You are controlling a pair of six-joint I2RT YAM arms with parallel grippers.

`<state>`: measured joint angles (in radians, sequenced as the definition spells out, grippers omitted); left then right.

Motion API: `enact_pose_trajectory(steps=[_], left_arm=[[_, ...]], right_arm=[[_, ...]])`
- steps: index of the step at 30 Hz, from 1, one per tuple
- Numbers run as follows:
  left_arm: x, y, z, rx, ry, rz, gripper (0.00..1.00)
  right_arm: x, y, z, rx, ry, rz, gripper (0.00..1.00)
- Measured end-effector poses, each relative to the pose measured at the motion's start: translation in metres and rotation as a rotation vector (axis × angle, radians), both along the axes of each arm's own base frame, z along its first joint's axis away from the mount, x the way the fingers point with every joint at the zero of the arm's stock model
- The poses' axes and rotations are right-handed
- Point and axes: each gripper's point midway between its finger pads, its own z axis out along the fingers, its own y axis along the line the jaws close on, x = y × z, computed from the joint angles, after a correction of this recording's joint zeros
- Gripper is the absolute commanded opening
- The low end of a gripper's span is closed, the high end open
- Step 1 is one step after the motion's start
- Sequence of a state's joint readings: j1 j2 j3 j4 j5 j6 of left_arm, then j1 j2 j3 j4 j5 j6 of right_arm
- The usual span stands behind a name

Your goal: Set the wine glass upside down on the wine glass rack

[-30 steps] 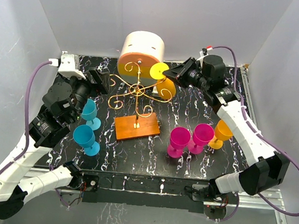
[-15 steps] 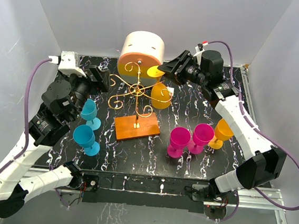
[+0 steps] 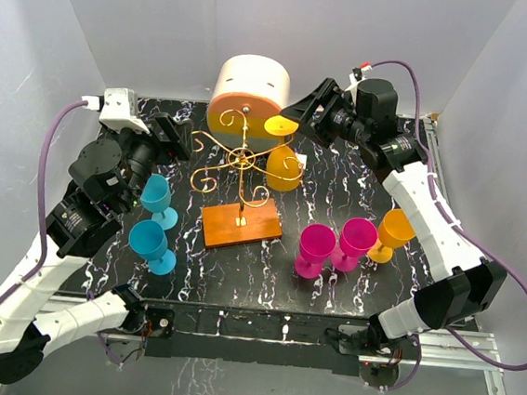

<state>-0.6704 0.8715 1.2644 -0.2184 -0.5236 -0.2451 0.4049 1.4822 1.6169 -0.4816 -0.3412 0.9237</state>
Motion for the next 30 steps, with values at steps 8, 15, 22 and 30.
enact_pose_trajectory(steps=[8,15,22,30], left_arm=[[0.000,0.000,0.000,0.003,0.000,0.000,0.73],[0.002,-0.001,-0.002,0.011,0.004,0.000,0.74],[0.004,-0.002,0.000,0.020,0.005,0.001,0.74],[0.002,-0.003,0.005,0.020,-0.005,-0.008,0.75]], right_arm=[[0.003,-0.005,-0.008,-0.053,0.008,-0.016,0.66],[0.003,-0.009,-0.013,-0.089,0.008,-0.025,0.71],[0.005,-0.023,-0.016,-0.156,-0.015,-0.084,0.78],[-0.029,-0.082,0.022,-0.249,-0.149,-0.278,0.70]])
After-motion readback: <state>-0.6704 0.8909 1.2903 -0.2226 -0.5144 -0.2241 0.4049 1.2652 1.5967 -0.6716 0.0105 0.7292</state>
